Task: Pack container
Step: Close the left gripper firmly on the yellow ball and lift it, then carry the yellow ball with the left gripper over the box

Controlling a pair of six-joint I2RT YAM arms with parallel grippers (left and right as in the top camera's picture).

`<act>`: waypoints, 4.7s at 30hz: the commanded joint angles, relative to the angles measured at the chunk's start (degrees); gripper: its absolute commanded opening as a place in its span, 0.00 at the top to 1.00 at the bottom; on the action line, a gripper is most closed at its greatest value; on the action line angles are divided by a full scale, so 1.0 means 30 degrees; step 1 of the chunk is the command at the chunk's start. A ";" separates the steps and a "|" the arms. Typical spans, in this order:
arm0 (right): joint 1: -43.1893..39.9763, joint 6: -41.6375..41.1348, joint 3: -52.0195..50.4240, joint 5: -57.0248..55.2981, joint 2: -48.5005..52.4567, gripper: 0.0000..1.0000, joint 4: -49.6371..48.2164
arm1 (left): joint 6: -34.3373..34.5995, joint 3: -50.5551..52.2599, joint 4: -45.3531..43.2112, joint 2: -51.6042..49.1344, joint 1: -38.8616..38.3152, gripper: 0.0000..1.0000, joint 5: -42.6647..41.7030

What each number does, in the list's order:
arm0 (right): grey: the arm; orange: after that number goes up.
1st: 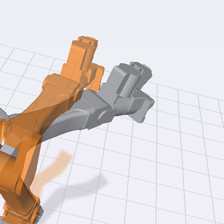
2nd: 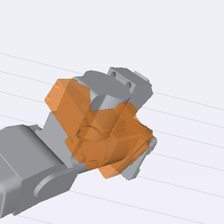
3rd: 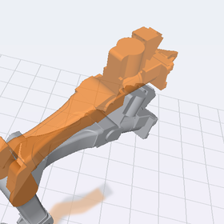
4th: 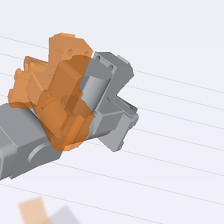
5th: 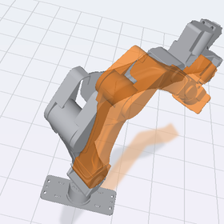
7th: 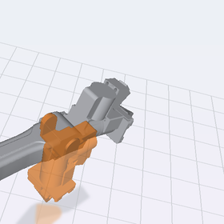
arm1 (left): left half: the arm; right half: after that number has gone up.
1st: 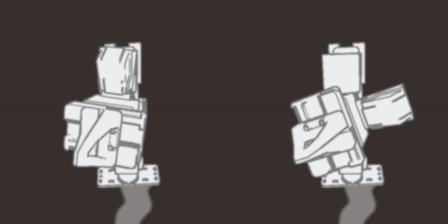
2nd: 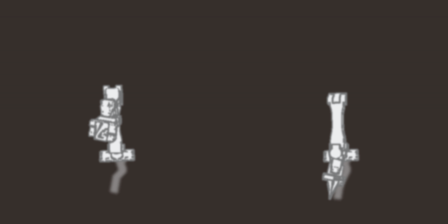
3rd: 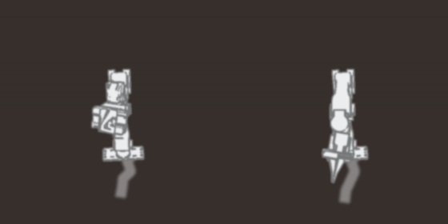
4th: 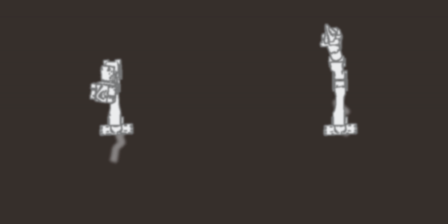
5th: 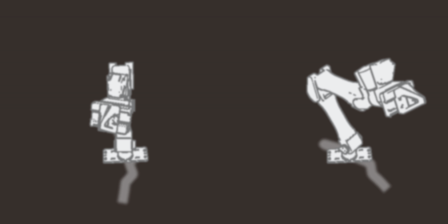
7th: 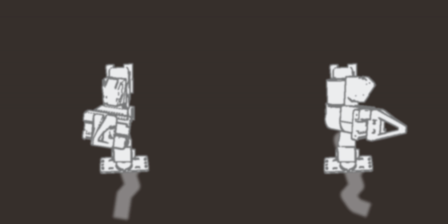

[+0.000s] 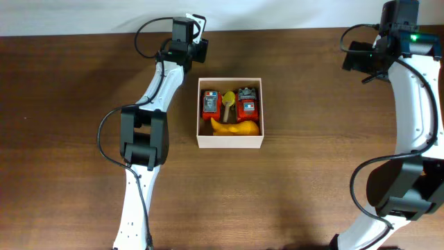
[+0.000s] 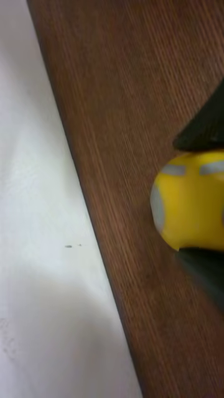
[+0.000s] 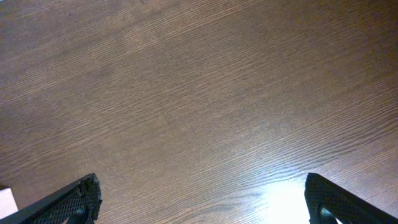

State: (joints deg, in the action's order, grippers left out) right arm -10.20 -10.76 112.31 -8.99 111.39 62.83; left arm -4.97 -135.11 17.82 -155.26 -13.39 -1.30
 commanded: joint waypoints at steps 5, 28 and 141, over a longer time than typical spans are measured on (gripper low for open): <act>-0.0073 -0.0219 -0.0015 -0.0175 0.0073 0.01 0.0007 | 0.0051 0.0270 0.0656 -0.1107 -0.0204 0.60 -0.0648; -0.0073 -0.0226 -0.0015 -0.0168 0.0073 0.01 0.0000 | 0.0044 0.0124 0.0503 -0.1107 -0.0146 0.39 -0.0641; -0.0073 -0.0226 -0.0015 -0.0168 0.0073 0.01 0.0007 | 0.0066 -1.4644 2.6287 0.4619 -0.4677 0.86 0.0721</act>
State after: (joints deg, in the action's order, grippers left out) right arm -10.20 -10.76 112.31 -8.99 111.39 62.83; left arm -4.93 -179.15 96.62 -142.71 -27.33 0.95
